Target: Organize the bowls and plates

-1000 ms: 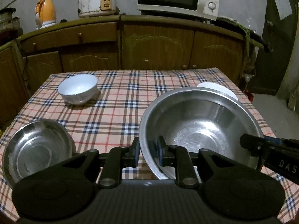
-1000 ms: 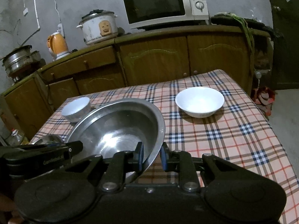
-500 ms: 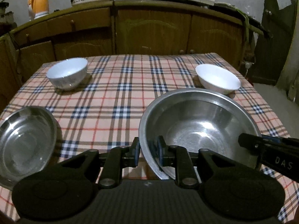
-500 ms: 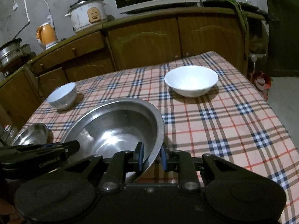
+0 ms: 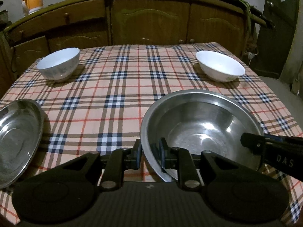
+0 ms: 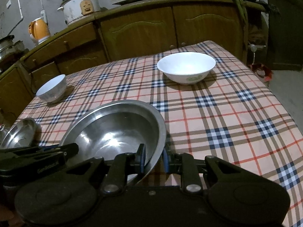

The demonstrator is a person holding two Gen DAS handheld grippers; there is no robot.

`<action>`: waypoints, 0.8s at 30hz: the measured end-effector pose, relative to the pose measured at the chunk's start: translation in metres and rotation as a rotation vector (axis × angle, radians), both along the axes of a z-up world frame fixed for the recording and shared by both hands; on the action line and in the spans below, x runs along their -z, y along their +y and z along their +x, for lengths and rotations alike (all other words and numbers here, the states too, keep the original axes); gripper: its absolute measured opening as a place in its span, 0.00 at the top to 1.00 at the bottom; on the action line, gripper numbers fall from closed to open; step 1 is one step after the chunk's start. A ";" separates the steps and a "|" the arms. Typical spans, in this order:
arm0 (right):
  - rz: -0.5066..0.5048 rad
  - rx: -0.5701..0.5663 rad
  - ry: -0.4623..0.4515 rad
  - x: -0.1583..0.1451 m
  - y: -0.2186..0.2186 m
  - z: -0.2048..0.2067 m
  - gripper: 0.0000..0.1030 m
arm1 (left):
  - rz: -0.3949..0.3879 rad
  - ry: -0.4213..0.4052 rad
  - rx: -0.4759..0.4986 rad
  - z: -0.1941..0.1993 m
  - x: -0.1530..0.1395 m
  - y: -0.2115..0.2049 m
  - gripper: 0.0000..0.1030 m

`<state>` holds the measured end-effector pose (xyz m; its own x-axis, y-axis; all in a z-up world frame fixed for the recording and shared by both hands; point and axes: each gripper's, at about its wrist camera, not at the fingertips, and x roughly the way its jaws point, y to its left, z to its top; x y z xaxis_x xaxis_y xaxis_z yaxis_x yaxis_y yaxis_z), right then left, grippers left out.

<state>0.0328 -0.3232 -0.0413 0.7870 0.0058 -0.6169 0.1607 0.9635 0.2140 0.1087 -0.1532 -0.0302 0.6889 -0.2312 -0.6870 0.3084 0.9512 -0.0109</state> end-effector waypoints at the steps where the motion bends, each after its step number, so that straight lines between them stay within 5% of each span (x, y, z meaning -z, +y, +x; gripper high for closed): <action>1: 0.000 0.002 0.003 0.001 0.000 0.000 0.75 | -0.001 0.002 0.003 0.000 0.001 0.000 0.81; 15: 0.007 0.000 0.009 0.002 0.001 0.000 0.65 | -0.013 0.010 0.000 0.000 0.005 0.000 0.77; 24: 0.014 0.045 -0.039 -0.012 -0.009 -0.008 0.41 | -0.037 0.003 -0.057 0.002 -0.007 0.013 0.44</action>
